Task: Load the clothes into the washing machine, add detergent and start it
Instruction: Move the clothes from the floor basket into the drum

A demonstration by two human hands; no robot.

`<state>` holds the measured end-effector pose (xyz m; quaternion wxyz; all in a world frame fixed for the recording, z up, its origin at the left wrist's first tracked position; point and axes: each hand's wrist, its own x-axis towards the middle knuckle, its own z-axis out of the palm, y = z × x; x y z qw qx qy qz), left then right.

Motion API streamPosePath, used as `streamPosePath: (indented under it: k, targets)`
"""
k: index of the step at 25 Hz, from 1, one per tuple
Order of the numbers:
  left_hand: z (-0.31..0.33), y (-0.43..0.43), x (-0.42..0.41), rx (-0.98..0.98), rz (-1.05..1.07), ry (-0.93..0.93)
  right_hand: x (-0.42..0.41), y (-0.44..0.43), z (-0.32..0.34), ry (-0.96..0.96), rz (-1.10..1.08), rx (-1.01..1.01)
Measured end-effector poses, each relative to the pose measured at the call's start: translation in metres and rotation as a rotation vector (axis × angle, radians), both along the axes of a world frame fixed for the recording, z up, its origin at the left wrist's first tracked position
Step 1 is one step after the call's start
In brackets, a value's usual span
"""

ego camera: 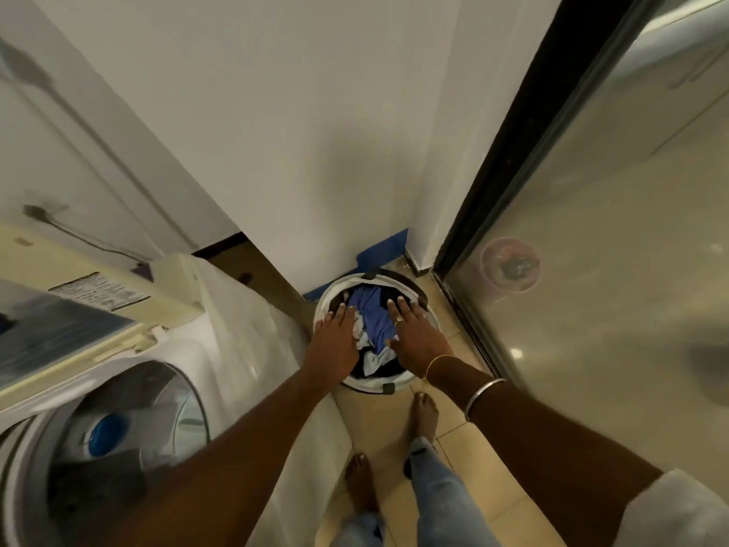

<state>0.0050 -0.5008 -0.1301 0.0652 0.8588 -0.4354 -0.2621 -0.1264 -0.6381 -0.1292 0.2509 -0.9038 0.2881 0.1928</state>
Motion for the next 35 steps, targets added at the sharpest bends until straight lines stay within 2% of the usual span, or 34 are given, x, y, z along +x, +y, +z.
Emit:
streamPosePath:
  k: [6, 13, 15, 18, 22, 25, 28, 31, 35]
  targets:
    - [-0.106, -0.053, 0.024, 0.083, 0.111, 0.131, 0.043, -0.06, -0.114, 0.096, 0.112, 0.126]
    - [-0.251, -0.077, 0.054, 0.208, 0.171, 0.151, 0.091, -0.101, -0.259, 0.184, 0.111, 0.226]
    - [-0.292, -0.076, 0.057, 0.218, 0.223, 0.123, 0.098, -0.106, -0.301, 0.211, 0.143, 0.195]
    - [-0.35, -0.075, 0.061, 0.317, 0.3, 0.125, 0.106, -0.107, -0.355, 0.243, 0.225, 0.043]
    - [-0.396, -0.076, 0.061, 0.338, 0.25, 0.096, 0.119, -0.107, -0.401, 0.24, 0.243, 0.026]
    - [-0.39, -0.073, 0.061, 0.218, 0.278, 0.104, 0.123, -0.106, -0.397, 0.163, 0.231, 0.139]
    - [-0.353, -0.075, 0.062, 0.181, 0.315, 0.174, 0.117, -0.102, -0.359, 0.098, 0.15, 0.211]
    - [-0.291, -0.079, 0.063, 0.101, 0.369, 0.222, 0.107, -0.099, -0.296, 0.021, 0.017, 0.24]
    - [-0.191, -0.074, 0.066, -0.07, 0.388, 0.173, 0.094, -0.087, -0.197, -0.111, -0.104, 0.275]
